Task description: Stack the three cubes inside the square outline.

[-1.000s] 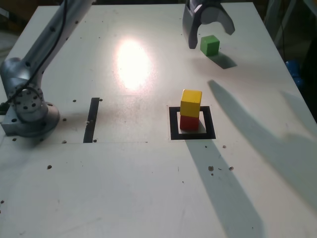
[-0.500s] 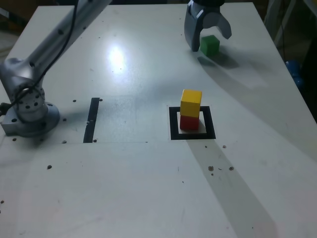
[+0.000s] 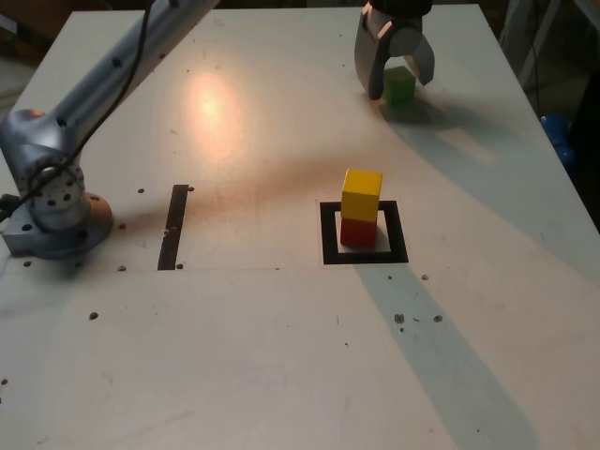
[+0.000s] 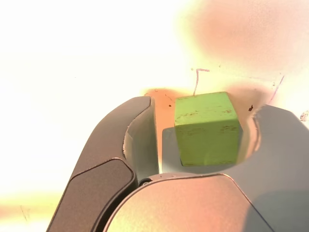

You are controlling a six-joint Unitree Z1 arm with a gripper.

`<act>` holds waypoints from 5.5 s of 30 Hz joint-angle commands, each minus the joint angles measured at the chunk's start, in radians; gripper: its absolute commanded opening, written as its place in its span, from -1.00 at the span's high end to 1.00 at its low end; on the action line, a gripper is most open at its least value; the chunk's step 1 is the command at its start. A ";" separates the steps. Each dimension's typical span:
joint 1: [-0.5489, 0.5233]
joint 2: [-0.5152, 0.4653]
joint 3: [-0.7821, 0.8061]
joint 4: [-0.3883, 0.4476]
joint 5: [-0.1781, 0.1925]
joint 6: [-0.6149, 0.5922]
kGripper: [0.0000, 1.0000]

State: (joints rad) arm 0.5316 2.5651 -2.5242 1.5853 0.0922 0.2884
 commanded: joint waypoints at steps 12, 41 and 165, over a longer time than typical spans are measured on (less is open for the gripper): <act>-0.008 0.000 0.007 0.011 0.003 0.007 0.40; -0.330 -0.381 0.351 0.049 0.001 -0.030 0.40; -0.628 -1.034 1.760 -0.544 -0.067 -0.350 -1.00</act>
State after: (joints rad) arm -0.0953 1.5330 -0.7729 1.0517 0.0277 -0.0650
